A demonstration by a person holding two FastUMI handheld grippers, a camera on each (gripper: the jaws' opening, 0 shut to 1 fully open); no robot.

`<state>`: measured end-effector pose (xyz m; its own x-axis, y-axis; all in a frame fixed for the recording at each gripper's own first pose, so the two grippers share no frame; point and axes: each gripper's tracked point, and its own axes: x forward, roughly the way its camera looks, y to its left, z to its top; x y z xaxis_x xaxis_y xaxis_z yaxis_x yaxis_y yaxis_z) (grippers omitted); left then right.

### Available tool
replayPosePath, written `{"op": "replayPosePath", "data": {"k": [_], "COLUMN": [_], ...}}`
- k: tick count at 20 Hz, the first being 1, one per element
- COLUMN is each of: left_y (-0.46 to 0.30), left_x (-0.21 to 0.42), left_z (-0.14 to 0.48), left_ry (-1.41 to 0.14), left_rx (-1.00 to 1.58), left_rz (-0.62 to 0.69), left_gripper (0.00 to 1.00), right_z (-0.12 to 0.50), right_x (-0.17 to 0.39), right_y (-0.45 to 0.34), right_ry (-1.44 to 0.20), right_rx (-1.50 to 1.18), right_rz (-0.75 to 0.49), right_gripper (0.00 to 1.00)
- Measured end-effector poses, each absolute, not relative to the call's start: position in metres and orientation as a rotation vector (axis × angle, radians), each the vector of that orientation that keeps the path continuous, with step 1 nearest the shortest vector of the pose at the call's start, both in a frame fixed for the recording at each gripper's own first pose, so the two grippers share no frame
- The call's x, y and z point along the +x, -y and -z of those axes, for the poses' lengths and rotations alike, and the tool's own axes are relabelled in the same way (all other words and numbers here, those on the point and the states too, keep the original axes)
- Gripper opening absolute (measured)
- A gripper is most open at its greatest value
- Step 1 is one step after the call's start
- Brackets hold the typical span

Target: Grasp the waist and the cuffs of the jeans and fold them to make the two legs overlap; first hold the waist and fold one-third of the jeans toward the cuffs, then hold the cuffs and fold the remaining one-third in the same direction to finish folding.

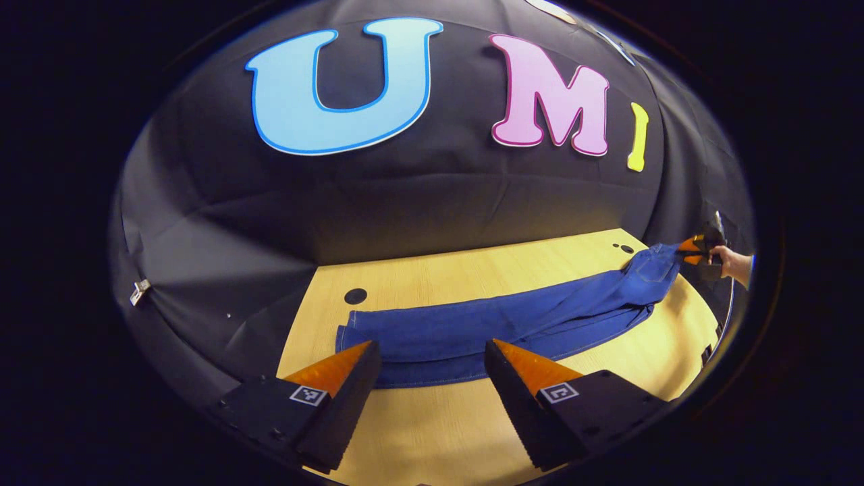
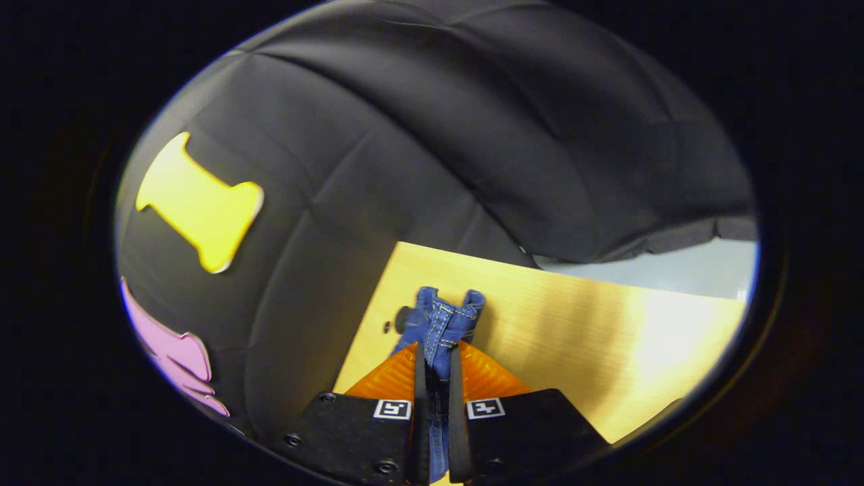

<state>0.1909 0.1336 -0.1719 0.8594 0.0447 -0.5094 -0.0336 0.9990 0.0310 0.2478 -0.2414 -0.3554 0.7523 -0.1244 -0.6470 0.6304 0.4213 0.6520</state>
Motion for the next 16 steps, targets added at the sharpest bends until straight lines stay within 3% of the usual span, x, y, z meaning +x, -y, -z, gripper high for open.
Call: {"op": "replayPosePath", "data": {"k": [5, 9, 13, 16], "left_y": [-0.152, -0.180, -0.200, -0.206], "left_x": [0.177, 0.166, 0.165, 0.170], "left_z": [0.172, 0.192, 0.210, 0.221], "left_ry": [-0.513, -0.557, -0.593, -0.611], "left_rx": [0.013, -0.022, -0.047, -0.069], "left_rz": [-0.011, -0.044, -0.071, -0.084], "left_gripper": [0.98, 0.98, 0.98, 0.99], "right_z": [0.239, 0.204, 0.242, 0.317], "right_x": [0.287, 0.297, 0.283, 0.264], "right_y": [0.163, 0.023, -0.121, -0.204], "right_ry": [-0.448, -0.465, -0.598, -0.783], "right_rx": [0.828, 0.705, 0.607, 0.368], "right_rz": [0.266, 0.035, -0.174, -0.331], "right_gripper": [0.14, 0.14, 0.14, 0.15]}}
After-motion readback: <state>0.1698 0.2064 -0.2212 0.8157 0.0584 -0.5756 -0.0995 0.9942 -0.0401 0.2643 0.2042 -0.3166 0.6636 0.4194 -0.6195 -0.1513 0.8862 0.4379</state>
